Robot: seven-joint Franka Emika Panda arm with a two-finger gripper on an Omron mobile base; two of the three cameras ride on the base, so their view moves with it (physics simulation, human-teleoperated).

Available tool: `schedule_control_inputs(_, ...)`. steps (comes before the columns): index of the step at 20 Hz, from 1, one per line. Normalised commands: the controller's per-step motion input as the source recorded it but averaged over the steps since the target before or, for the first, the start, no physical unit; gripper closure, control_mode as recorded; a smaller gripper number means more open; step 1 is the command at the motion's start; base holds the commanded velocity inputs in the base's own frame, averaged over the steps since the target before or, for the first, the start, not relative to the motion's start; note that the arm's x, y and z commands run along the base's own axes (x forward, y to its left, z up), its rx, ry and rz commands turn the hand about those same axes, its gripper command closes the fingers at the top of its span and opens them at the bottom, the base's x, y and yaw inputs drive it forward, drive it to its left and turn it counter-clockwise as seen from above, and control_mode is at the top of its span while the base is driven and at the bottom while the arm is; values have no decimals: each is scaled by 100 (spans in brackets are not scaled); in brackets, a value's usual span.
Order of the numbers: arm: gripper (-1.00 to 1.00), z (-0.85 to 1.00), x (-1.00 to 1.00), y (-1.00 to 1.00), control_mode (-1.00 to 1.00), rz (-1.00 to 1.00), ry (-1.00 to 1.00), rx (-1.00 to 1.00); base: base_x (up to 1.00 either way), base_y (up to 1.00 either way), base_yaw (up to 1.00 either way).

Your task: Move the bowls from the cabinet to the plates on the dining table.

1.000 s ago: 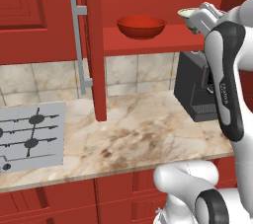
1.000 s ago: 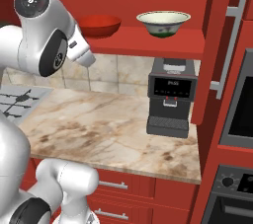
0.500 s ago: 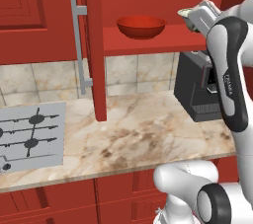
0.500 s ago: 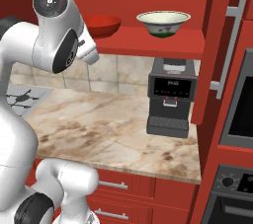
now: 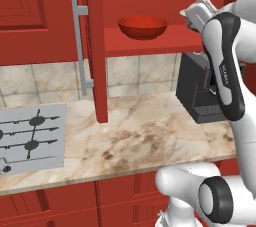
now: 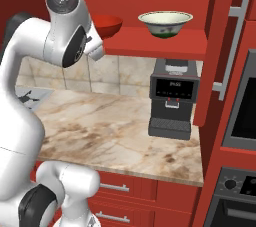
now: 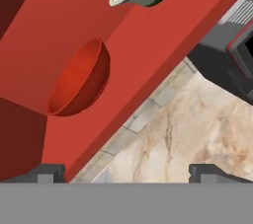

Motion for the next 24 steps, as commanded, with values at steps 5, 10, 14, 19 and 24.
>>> schedule_control_inputs(5,-100,0,36,1,-100,0,0,0,0,0,0)
schedule_control_inputs(10,-100,0,40,2,-100,0,0,0,0,0,0)
schedule_control_inputs(14,-100,0,27,1,-100,0,0,0,0,0,0)
schedule_control_inputs(19,-100,0,21,3,-100,0,1,0,0,0,0)
schedule_control_inputs(24,-100,-1,9,8,-100,0,1,0,0,0,0)
